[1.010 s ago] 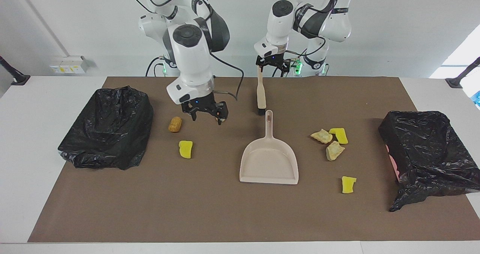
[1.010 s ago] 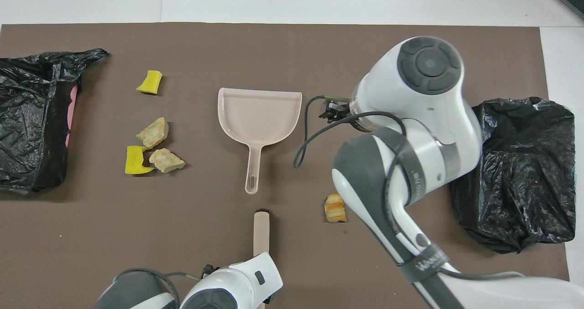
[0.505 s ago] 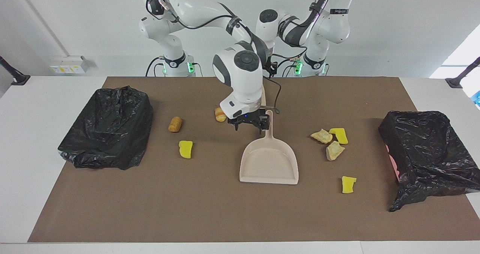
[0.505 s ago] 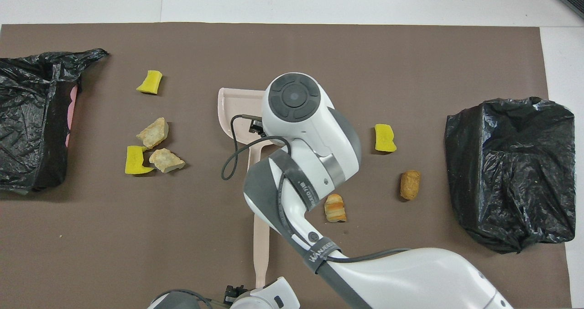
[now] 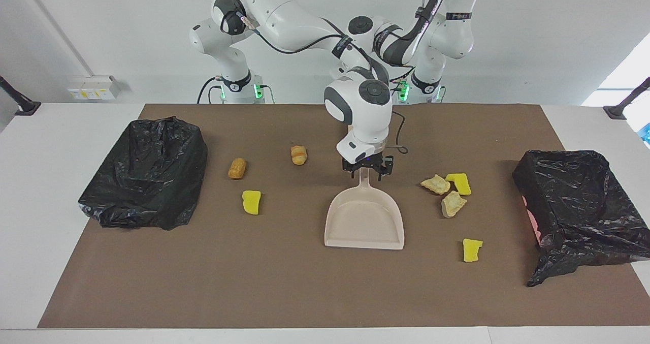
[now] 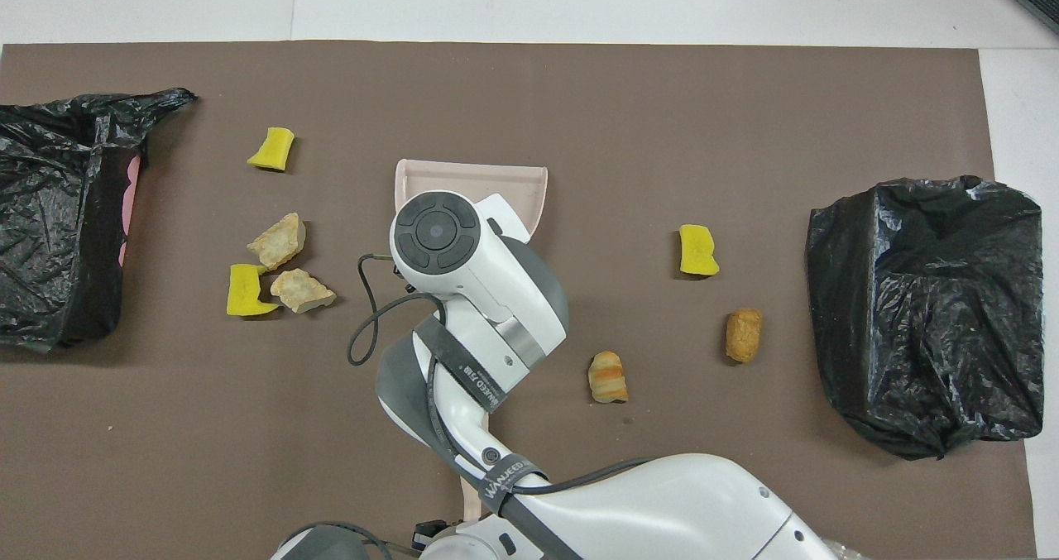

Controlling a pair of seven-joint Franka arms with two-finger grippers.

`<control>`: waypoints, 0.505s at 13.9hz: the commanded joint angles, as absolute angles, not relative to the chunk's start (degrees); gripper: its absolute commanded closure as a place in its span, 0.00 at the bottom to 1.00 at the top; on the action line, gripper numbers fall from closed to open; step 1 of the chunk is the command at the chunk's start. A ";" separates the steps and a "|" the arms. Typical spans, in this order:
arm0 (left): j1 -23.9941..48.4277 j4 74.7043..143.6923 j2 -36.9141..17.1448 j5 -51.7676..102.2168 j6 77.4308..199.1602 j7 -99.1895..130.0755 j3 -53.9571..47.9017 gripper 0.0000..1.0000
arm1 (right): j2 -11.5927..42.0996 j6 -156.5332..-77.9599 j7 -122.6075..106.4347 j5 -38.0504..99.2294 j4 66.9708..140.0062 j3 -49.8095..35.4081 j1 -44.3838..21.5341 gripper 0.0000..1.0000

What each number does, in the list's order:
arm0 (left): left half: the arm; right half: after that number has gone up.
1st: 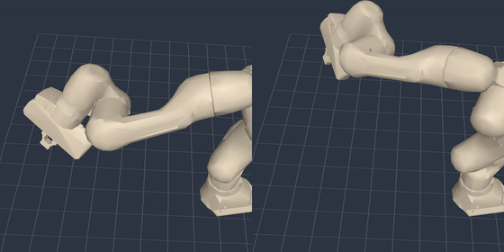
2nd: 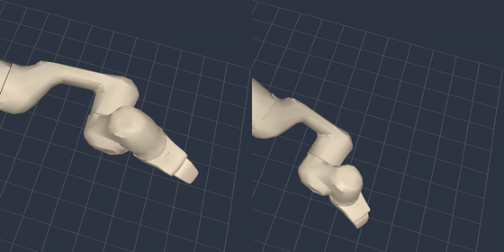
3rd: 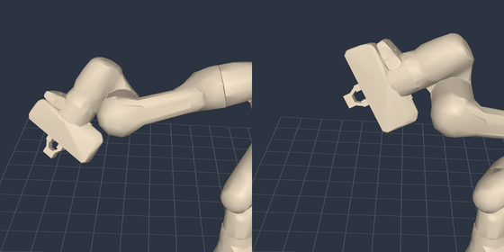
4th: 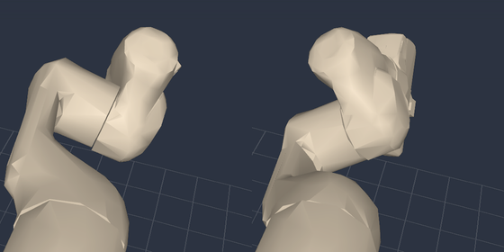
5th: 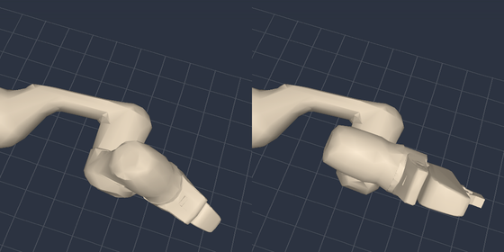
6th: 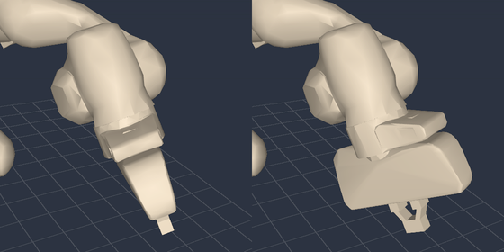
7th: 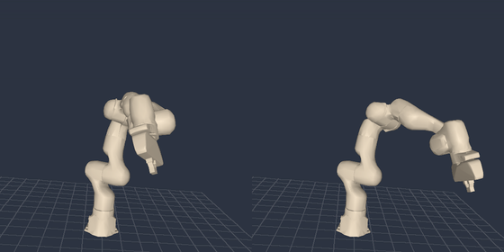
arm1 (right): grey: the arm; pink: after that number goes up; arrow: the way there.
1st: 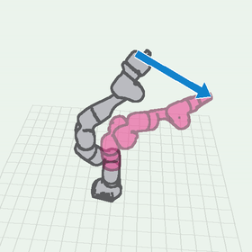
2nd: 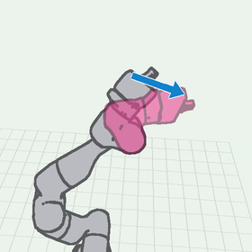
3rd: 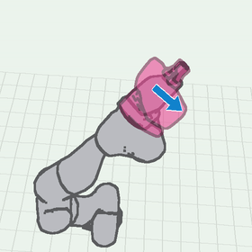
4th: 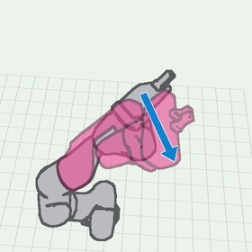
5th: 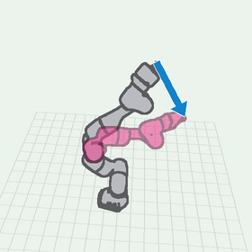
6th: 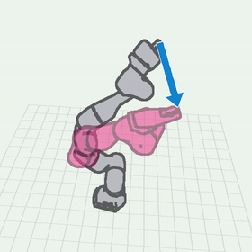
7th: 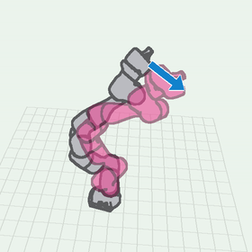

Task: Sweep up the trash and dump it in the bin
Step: 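Grasp the dustpan handle with the right gripper and lift it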

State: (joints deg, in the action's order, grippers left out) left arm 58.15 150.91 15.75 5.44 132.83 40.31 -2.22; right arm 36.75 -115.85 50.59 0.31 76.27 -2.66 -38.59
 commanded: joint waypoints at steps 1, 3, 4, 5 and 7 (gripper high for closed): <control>58.19 150.91 15.47 5.80 132.36 40.52 -1.58 1.00 | 36.74 -116.02 49.31 1.23 76.72 -3.25 -38.41 0.24; 57.48 150.82 15.38 5.80 132.28 40.34 -1.58 1.00 | 36.48 -116.54 49.04 1.32 77.95 -3.77 -38.15 0.36; 57.48 150.82 15.38 5.80 132.19 40.17 -1.58 1.00 | 36.39 -116.46 48.69 1.32 78.31 -4.13 -37.80 0.38; 57.31 150.82 15.21 5.80 132.19 40.08 -1.58 1.00 | 36.21 -116.37 48.34 1.49 78.66 -4.74 -37.53 0.39; 56.96 150.64 15.03 5.71 132.10 40.08 -1.58 1.00 | 35.86 -116.37 48.43 3.16 79.19 -4.83 -37.53 0.48</control>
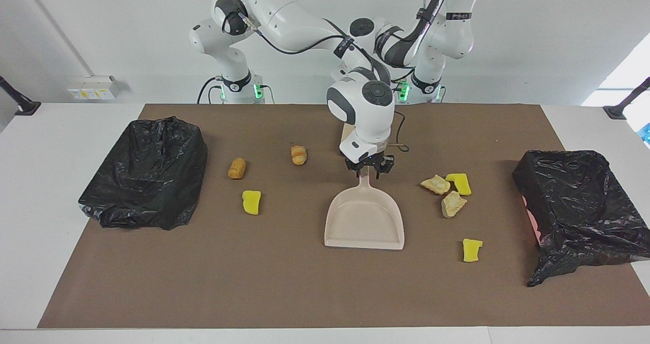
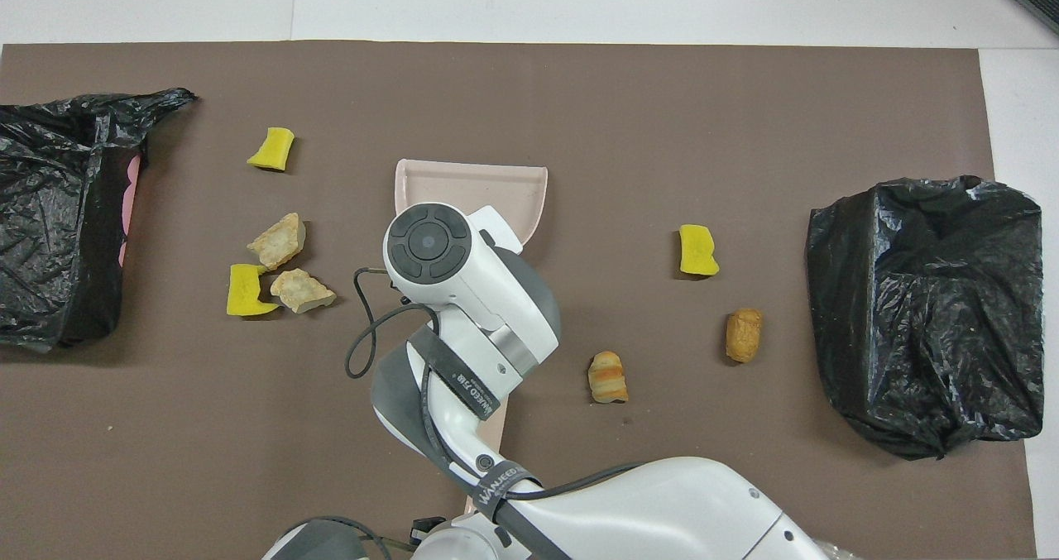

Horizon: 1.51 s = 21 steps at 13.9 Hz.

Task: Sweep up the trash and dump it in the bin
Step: 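Grasp the dustpan handle with the right gripper and lift it, then lower the dustpan near the debris while the left gripper lifts the brush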

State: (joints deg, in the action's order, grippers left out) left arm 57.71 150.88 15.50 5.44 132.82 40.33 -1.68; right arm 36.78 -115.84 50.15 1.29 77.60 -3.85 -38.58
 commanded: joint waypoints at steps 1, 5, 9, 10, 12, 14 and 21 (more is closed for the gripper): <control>56.78 150.64 14.94 5.71 132.10 40.08 -1.50 1.00 | 35.95 -116.54 48.43 3.08 79.10 -4.83 -37.36 0.61; 56.52 150.56 14.94 5.54 131.57 39.82 -1.49 1.00 | 34.38 -116.54 48.34 2.73 79.36 -4.40 -36.40 1.00; 51.88 146.00 14.94 4.49 124.56 39.64 -1.49 1.00 | 30.16 -115.58 40.30 2.02 81.11 -4.39 -34.72 1.00; 51.42 145.55 15.03 3.09 124.37 39.73 -1.41 1.00 | 29.02 -115.58 36.43 1.93 82.52 -4.39 -34.72 1.00; 47.40 144.50 15.03 2.72 124.28 37.46 -1.41 1.00 | 27.17 -115.32 25.63 2.02 85.15 -4.39 -34.11 1.00; 41.77 144.14 15.03 2.64 124.28 31.67 -1.41 1.00 | 25.84 -115.05 14.64 1.76 86.92 -4.31 -33.14 1.00; 27.70 142.82 15.82 2.46 123.05 9.36 -1.32 1.00 | 26.10 -109.52 -20.86 -0.95 86.84 -4.39 -27.25 1.00</control>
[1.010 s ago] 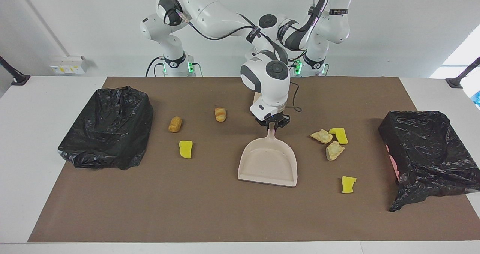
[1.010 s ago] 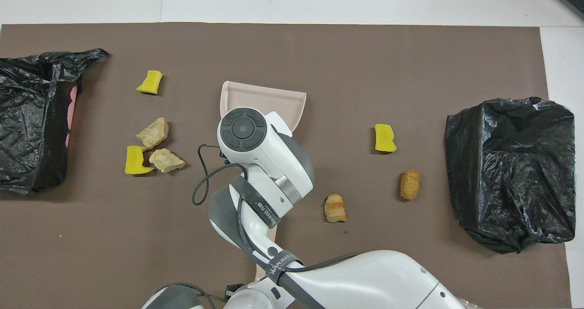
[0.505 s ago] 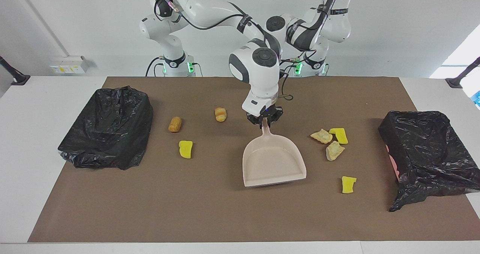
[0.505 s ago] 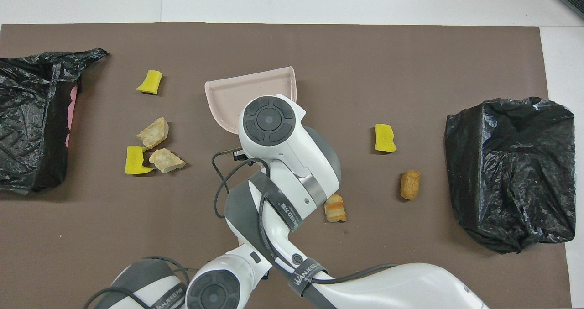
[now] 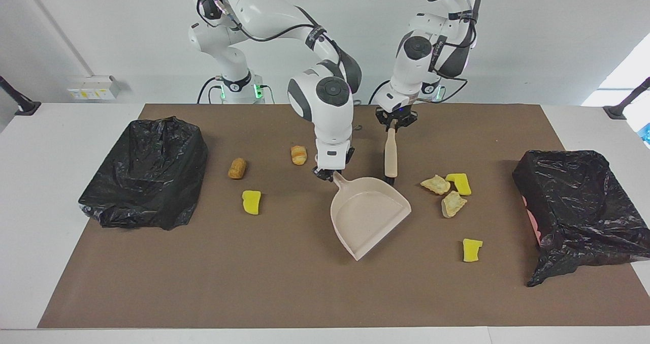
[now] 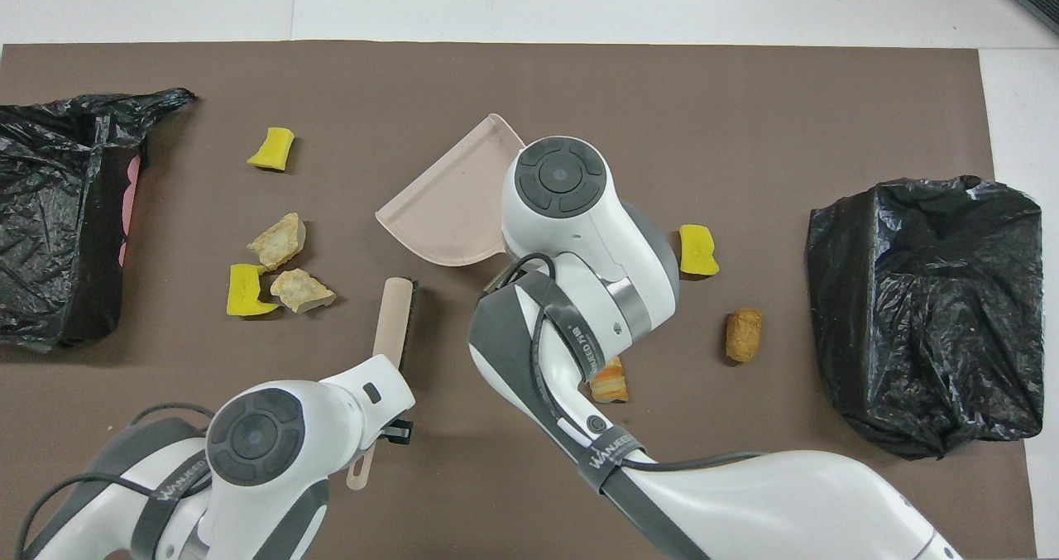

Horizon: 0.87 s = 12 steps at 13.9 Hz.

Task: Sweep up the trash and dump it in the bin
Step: 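Lower the dustpan near the debris while the left gripper lifts the brush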

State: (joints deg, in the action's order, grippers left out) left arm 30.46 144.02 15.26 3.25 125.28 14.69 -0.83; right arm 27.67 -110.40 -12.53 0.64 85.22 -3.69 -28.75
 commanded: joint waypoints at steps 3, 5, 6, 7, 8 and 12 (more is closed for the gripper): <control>21.64 138.53 13.81 2.46 121.38 5.89 -1.23 1.00 | 26.10 -108.72 -32.74 -2.81 86.84 -4.31 -26.63 1.00; 16.72 133.88 9.86 -1.55 121.38 4.93 -1.32 1.00 | 26.28 -108.90 -44.32 -3.51 86.92 -4.39 -25.58 1.00; 15.31 131.51 8.19 -2.63 121.38 4.83 -1.23 1.00 | 26.28 -108.81 -48.91 -3.52 86.92 -4.39 -25.05 1.00; 13.29 129.92 6.87 -2.90 121.38 4.57 -1.23 1.00 | 26.19 -108.55 -52.61 -3.43 87.45 -4.39 -24.61 1.00; 11.01 128.51 5.81 -3.25 121.38 2.92 -1.23 1.00 | 25.76 -108.20 -54.13 -3.34 88.84 -4.39 -24.70 1.00; 1.16 128.67 4.84 -3.60 121.46 -7.02 -1.23 1.00 | 26.46 -106.53 -54.84 -3.86 88.95 -4.39 -25.84 1.00</control>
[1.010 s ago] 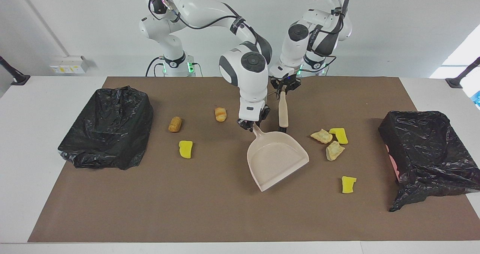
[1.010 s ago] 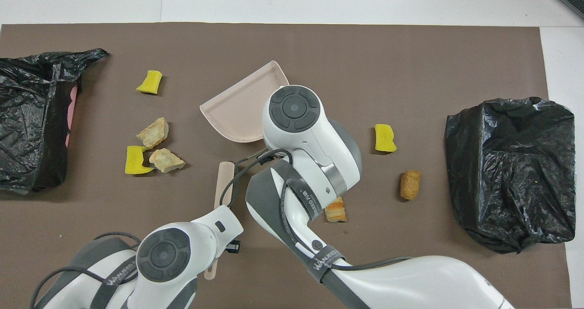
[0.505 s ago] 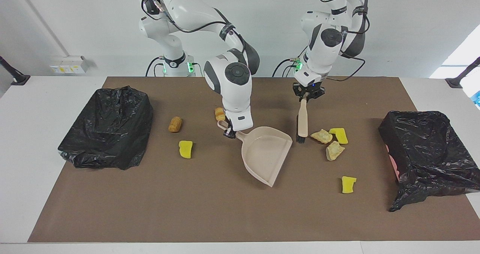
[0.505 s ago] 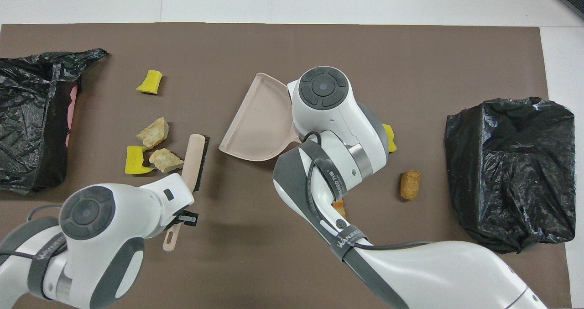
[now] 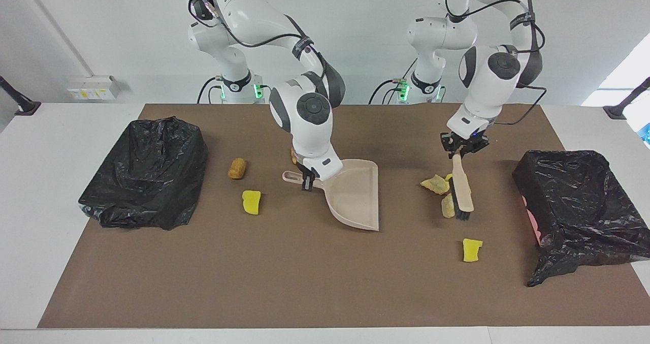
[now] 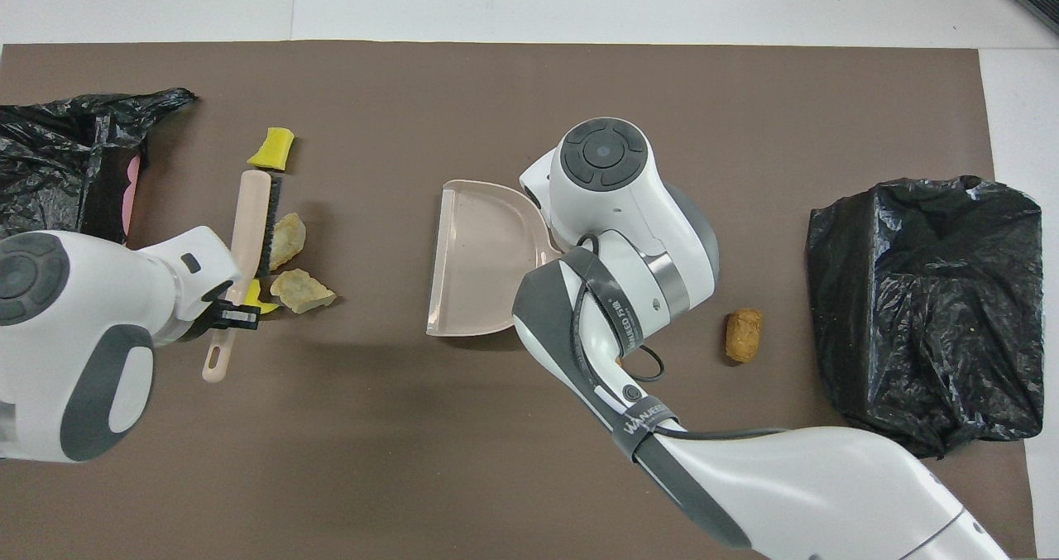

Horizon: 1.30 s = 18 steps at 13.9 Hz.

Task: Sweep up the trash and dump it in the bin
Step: 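Lower the dustpan near the debris while the left gripper lifts the brush, then sweep the sponge and bread pieces into the dustpan with the left gripper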

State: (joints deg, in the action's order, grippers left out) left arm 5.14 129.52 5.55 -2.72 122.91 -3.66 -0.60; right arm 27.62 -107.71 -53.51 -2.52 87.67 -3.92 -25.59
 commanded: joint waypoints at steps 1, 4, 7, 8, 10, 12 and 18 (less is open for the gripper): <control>-0.86 129.02 4.31 -3.69 121.46 -8.68 -1.23 1.00 | 26.37 -105.48 -54.67 -5.35 88.86 -4.31 -27.41 1.00; -3.16 131.56 4.31 -3.69 121.99 -12.30 -1.23 1.00 | 26.89 -105.82 -53.96 -7.38 89.47 -4.39 -29.17 1.00; 0.51 134.46 4.22 -3.60 122.26 -11.61 -1.49 1.00 | 26.98 -105.73 -54.76 -7.56 90.26 -4.39 -29.27 1.00; 2.27 135.26 4.22 -3.60 122.43 -11.17 -1.49 1.00 | 26.90 -105.99 -54.76 -7.56 90.61 -4.39 -29.27 1.00; 5.43 136.49 4.66 -3.52 122.52 -8.46 -1.49 1.00 | 26.89 -106.26 -55.28 -7.56 90.62 -4.39 -28.92 1.00; 9.99 136.49 4.92 -2.99 122.52 -2.67 -1.58 1.00 | 26.98 -106.52 -56.51 -7.47 90.62 -4.48 -28.74 1.00; 24.68 135.97 5.27 5.70 123.13 11.14 -1.67 1.00 | 27.07 -108.02 -56.78 -7.29 90.79 -4.48 -28.65 1.00</control>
